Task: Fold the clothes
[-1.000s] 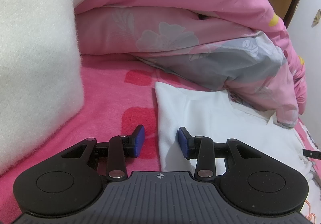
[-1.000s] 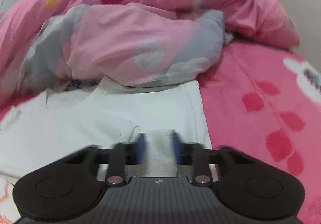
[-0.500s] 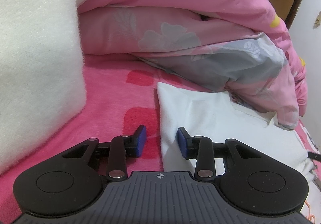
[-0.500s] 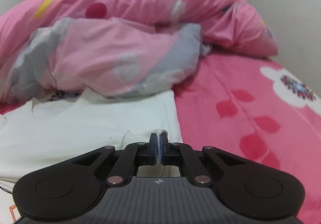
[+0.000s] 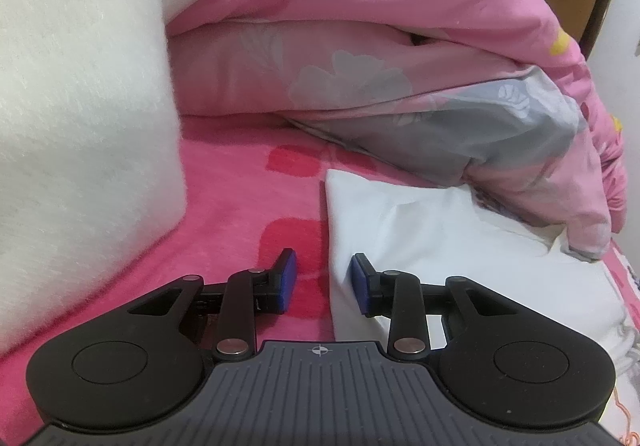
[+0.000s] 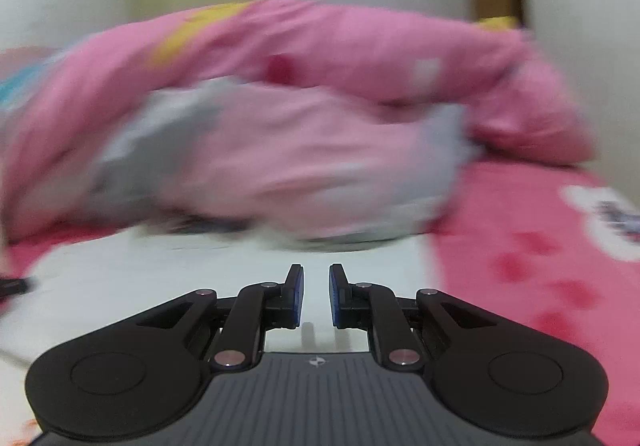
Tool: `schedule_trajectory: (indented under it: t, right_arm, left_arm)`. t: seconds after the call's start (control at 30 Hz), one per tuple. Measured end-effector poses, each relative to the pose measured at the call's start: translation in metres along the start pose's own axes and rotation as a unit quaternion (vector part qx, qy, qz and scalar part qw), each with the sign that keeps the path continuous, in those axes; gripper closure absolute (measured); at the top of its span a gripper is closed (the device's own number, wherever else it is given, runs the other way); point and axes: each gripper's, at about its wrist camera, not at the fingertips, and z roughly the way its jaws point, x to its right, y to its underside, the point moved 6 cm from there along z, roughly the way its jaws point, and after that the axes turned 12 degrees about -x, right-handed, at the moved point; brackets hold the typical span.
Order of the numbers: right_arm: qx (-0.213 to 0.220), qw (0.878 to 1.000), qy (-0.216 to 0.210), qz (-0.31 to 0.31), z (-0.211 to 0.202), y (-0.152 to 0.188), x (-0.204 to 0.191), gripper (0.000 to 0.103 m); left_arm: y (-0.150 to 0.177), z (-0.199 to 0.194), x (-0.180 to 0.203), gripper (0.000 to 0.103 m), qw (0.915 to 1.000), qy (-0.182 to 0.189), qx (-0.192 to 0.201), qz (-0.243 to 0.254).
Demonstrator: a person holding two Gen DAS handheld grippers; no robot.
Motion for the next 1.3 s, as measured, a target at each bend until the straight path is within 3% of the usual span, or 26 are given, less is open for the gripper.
schedule_trajectory:
  t: [0.1,0.2,0.33,0.47,0.57,0.63,0.83,0.9,1.1,1.23,1.3]
  right_arm:
    - [-0.029,0.999,-0.039,-0.01,0.025,0.012,-0.015,0.089]
    - [-0.047,0.997,-0.061,0.005,0.041,0.025,-0.012,0.09]
    - [-0.037,0.994,-0.099,0.043,0.041,0.031,0.0,0.09]
    - [-0.039,0.987,-0.134,0.077,0.044,0.033,0.011,0.09]
    - [-0.039,0.984,-0.15,0.091,0.046,0.032,0.015,0.091]
    - [-0.04,0.982,-0.155,0.096,0.046,0.032,0.016,0.091]
    - [-0.04,0.982,-0.158,0.098,0.047,0.033,0.016,0.091]
    - [-0.041,0.982,-0.158,0.099,0.047,0.033,0.017,0.091]
    - [-0.042,0.981,-0.159,0.101,0.048,0.033,0.017,0.091]
    - [-0.043,0.98,-0.163,0.106,0.048,0.033,0.019,0.091]
    - [-0.043,0.98,-0.163,0.108,0.048,0.033,0.018,0.091]
  left_arm:
    - [-0.004,-0.011,0.001,0.07,0.9998,-0.01,0.019,0.003]
    - [-0.014,-0.012,0.013,0.07,0.9988,-0.023,0.02,0.038]
    - [-0.034,0.016,0.029,0.07,0.9976,0.001,-0.041,0.056]
    - [-0.044,0.046,0.028,0.068,0.9941,-0.038,-0.064,0.079]
    - [-0.046,0.046,0.024,0.086,0.9941,-0.056,-0.044,0.082]
    - [-0.048,0.044,0.02,0.096,0.9946,-0.066,-0.03,0.074]
    - [-0.053,0.053,0.01,0.095,0.9969,-0.062,-0.021,0.043]
    - [-0.055,0.055,0.008,0.09,0.9974,-0.059,-0.02,0.036]
    - [-0.065,0.06,-0.002,0.085,0.9991,-0.023,-0.034,-0.011]
    - [-0.068,0.054,-0.027,0.084,0.9888,0.053,-0.046,-0.131]
    - [-0.069,0.041,-0.02,0.083,0.9934,0.038,-0.025,-0.105]
